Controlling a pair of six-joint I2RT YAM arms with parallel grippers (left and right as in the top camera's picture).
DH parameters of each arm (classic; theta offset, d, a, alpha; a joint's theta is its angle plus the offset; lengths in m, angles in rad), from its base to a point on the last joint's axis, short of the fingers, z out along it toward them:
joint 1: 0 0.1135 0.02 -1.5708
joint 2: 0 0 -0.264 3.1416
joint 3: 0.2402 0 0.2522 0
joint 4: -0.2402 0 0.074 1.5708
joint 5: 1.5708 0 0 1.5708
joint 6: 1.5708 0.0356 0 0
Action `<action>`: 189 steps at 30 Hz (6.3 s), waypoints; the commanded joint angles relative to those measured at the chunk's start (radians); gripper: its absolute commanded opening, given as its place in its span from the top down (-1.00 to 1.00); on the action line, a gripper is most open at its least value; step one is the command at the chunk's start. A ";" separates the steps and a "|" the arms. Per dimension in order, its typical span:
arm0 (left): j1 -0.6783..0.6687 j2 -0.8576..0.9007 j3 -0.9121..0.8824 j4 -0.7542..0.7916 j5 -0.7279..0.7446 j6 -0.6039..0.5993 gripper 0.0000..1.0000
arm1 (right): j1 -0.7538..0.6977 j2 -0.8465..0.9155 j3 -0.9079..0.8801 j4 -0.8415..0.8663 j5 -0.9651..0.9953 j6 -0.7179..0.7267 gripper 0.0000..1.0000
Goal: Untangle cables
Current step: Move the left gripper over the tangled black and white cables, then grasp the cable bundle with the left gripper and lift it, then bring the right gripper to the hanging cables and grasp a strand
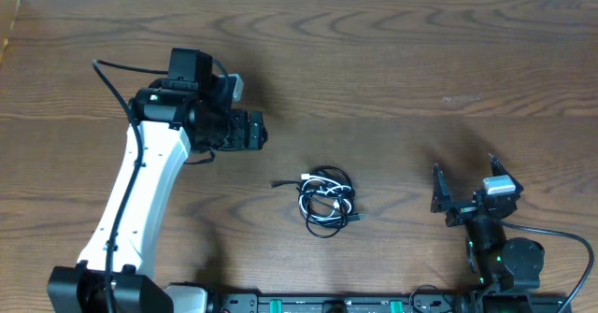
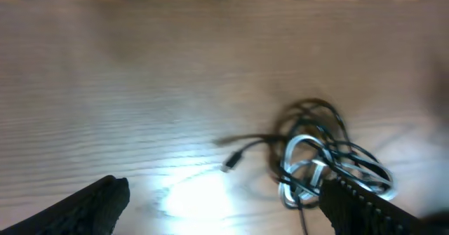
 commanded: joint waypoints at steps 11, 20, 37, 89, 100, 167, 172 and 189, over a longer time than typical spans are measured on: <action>-0.329 0.003 -0.009 -0.032 -0.154 0.089 -0.91 | -0.010 -0.006 -0.002 -0.004 0.000 0.003 -0.98; -0.481 0.003 -0.009 -0.013 -0.308 0.341 -0.93 | -0.010 -0.006 -0.002 -0.004 0.000 0.003 -0.99; -0.586 0.031 -0.010 0.071 -0.203 0.660 -0.94 | -0.010 -0.006 -0.002 -0.004 0.000 0.003 -0.99; -0.662 0.191 -0.010 0.299 -0.364 0.591 0.85 | -0.010 -0.005 -0.002 -0.004 0.000 0.003 -0.99; -0.575 -0.047 -0.009 0.526 -0.526 0.284 0.86 | -0.010 -0.005 -0.002 -0.004 0.000 0.003 -0.99; -0.087 -0.195 -0.009 0.845 0.758 -0.393 0.85 | -0.009 0.743 0.640 0.151 -0.668 0.354 -0.99; -0.090 -0.195 -0.009 0.931 0.863 -0.399 0.85 | -0.005 0.876 0.640 0.218 -0.664 0.488 -0.89; -0.089 -0.195 -0.009 0.980 0.848 -0.396 0.85 | 0.139 1.171 0.640 0.613 -0.844 0.563 -0.89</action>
